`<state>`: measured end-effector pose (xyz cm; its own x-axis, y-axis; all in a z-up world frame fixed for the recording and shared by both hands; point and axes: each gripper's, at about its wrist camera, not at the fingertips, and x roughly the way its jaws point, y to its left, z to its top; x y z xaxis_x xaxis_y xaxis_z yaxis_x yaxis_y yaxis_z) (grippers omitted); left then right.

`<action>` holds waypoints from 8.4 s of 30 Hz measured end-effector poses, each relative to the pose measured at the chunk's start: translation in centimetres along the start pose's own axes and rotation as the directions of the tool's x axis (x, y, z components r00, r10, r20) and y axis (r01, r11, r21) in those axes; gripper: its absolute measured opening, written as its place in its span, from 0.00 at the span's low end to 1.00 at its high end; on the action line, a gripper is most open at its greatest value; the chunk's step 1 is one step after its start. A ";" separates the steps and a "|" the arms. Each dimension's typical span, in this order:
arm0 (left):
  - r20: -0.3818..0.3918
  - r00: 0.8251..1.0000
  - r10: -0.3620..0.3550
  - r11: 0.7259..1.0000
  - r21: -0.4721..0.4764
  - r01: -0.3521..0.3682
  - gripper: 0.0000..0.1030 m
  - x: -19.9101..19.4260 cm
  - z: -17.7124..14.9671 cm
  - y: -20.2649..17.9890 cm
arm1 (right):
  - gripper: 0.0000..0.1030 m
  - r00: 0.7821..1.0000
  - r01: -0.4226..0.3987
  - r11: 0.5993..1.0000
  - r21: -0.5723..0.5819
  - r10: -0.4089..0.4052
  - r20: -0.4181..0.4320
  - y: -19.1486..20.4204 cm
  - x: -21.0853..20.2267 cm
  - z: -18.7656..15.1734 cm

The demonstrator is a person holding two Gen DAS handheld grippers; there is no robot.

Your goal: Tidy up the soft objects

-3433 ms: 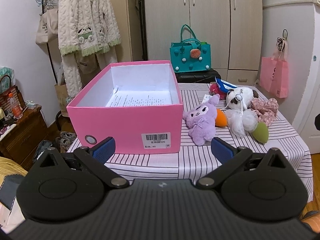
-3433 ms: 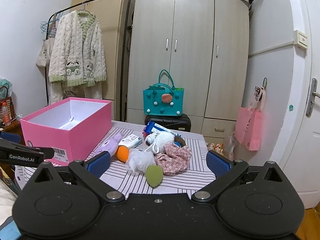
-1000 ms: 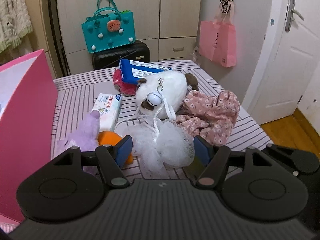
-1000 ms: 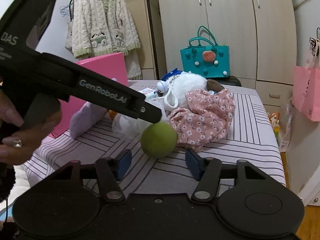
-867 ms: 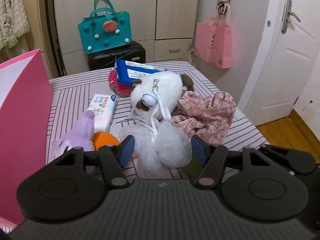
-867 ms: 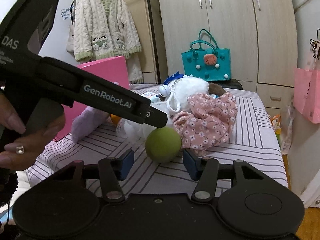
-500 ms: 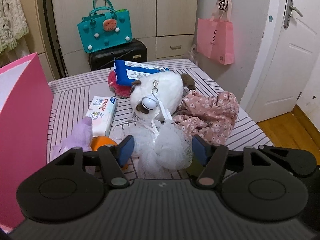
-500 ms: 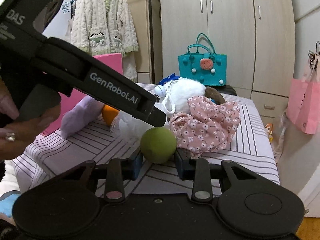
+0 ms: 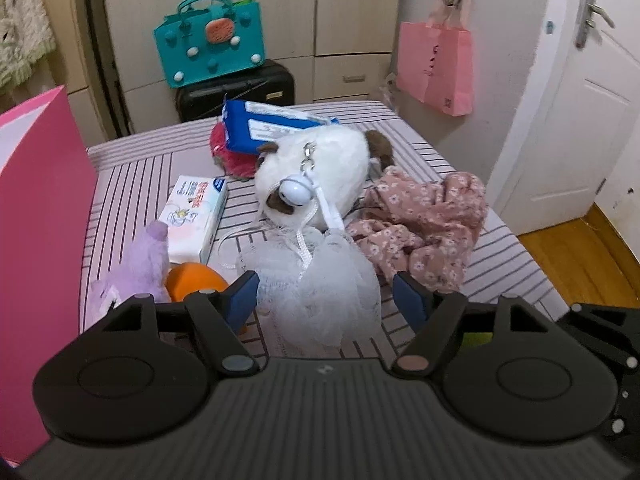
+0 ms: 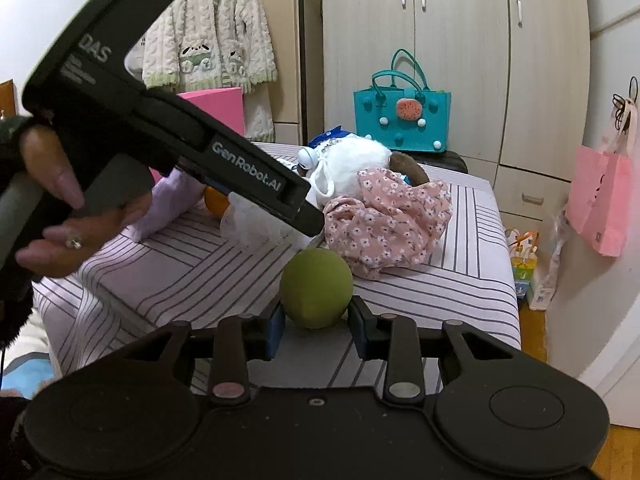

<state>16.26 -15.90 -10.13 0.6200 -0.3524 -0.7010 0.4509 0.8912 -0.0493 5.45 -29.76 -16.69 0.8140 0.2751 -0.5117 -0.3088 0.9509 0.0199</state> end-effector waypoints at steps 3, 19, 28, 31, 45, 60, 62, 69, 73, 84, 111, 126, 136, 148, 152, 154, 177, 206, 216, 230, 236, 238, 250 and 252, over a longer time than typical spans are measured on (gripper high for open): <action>-0.012 1.000 0.016 1.000 -0.011 -0.017 0.63 0.6 -0.2 0.2 | 0.44 1.000 0.003 1.000 0.005 -0.003 0.014 0.0 0.3 0.1; 0.043 0.999 -0.024 0.999 0.033 0.022 0.27 -4.0 0.6 0.8 | 0.41 0.999 -0.016 1.000 0.025 0.015 0.035 -0.3 0.4 1.1; 0.059 0.997 -0.058 0.996 0.078 0.053 0.27 -6.3 4.3 1.4 | 0.41 1.000 -0.015 1.000 0.011 0.014 0.020 -0.2 -1.0 2.9; 0.068 0.997 -0.044 0.996 0.081 0.038 0.27 -7.0 5.5 1.9 | 0.41 1.000 -0.021 0.998 0.055 0.021 -0.009 -1.1 -1.2 3.8; -0.023 0.993 -0.115 0.992 0.051 0.116 0.27 -11.7 5.2 4.9 | 0.41 0.988 -0.125 0.991 0.054 0.130 -0.087 -1.1 -1.3 6.7; 0.009 0.994 -0.110 0.991 0.076 0.109 0.25 -13.8 4.3 5.5 | 0.41 0.986 -0.126 0.992 0.027 0.128 -0.108 0.6 -2.1 7.2; 0.064 0.995 -0.079 0.991 0.109 0.072 0.24 -14.4 5.5 5.3 | 0.41 0.986 -0.122 0.992 0.026 0.124 -0.110 0.7 -2.0 7.3; 0.115 0.989 -0.092 0.985 0.157 0.073 0.22 -14.9 9.0 5.0 | 0.41 0.980 -0.154 0.988 0.027 0.156 -0.127 0.9 -1.1 8.1; 0.104 0.988 -0.112 0.980 0.179 0.092 0.22 -15.4 10.1 4.9 | 0.41 0.976 -0.171 0.985 0.011 0.171 -0.137 1.1 -0.2 9.0; 0.074 0.988 -0.138 0.976 0.181 0.123 0.19 -17.1 11.7 6.5 | 0.41 0.944 -0.266 0.963 -0.032 0.254 -0.213 2.1 1.8 12.7; -0.163 0.975 -0.149 0.975 0.139 0.173 0.30 -8.9 0.3 4.8 | 0.41 0.934 -0.189 0.982 -0.028 0.171 -0.313 1.9 2.9 9.8; -0.085 0.950 -0.301 0.933 0.178 0.312 0.56 -7.1 4.8 -1.0 | 0.41 0.944 -0.151 0.988 0.015 0.149 -0.293 -1.8 0.6 7.5; -0.157 0.964 -0.216 0.931 0.264 0.252 0.56 0.1 6.4 -7.3 | 0.41 0.952 -0.088 0.996 0.003 0.085 -0.294 -5.6 0.0 5.7; -0.212 0.974 -0.078 0.980 0.165 0.114 0.56 6.2 5.7 -7.1 | 0.41 0.953 -0.067 0.996 -0.052 0.048 -0.298 -8.1 1.9 5.6; -0.173 0.984 -0.044 0.977 0.198 0.078 0.34 6.7 4.8 -7.1 | 0.41 0.953 -0.083 0.995 -0.059 0.062 -0.296 -8.2 2.4 5.7; -0.160 0.986 -0.054 0.973 0.214 0.088 0.18 6.5 4.5 -7.0 | 0.41 0.953 -0.088 0.994 -0.063 0.066 -0.297 -8.2 2.6 5.8; -0.235 0.945 -0.226 0.946 0.179 0.271 0.06 -8.8 2.6 -1.5 | 0.41 0.926 -0.242 0.967 -0.074 0.207 -0.317 -2.1 -2.2 9.3; -0.033 0.999 -0.010 1.000 0.007 0.010 0.06 -18.4 4.4 16.5 | 0.41 0.895 -0.428 0.847 -0.317 0.346 -0.282 11.2 4.0 23.1; -0.063 0.991 0.116 0.990 -0.074 -0.120 0.06 -12.4 5.2 24.8 | 0.41 0.912 -0.395 0.824 -0.407 0.299 -0.280 14.6 11.3 26.0; -0.155 0.965 0.213 0.977 0.052 -0.208 0.07 -3.5 7.3 27.1 | 0.41 0.874 -0.433 0.792 -0.431 0.253 -0.414 16.7 23.4 27.0; -0.178 0.953 0.247 0.969 0.020 -0.247 0.18 -1.8 7.6 28.3 | 0.48 0.899 -0.391 0.774 -0.498 0.205 -0.387 17.1 24.6 26.2; -0.182 0.951 0.249 0.968 0.022 -0.250 0.31 -2.0 7.6 28.2 | 0.50 0.902 -0.385 0.780 -0.494 0.206 -0.379 16.9 24.6 26.3; -0.077 0.974 0.213 0.977 -0.008 -0.214 0.53 -9.8 7.2 25.1 | 0.61 0.900 -0.384 0.864 -0.326 0.273 -0.339 13.6 16.6 29.1; -0.068 0.980 0.186 0.982 -0.018 -0.187 0.54 -11.3 6.9 24.6 | 0.61 0.900 -0.381 0.874 -0.301 0.277 -0.335 13.0 14.4 28.9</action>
<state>24.79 8.06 1.51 0.6476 -0.1603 -0.7449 0.3150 0.9465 0.0701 27.37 -9.38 1.09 0.4823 0.4635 -0.7433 -0.7281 0.6840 -0.0459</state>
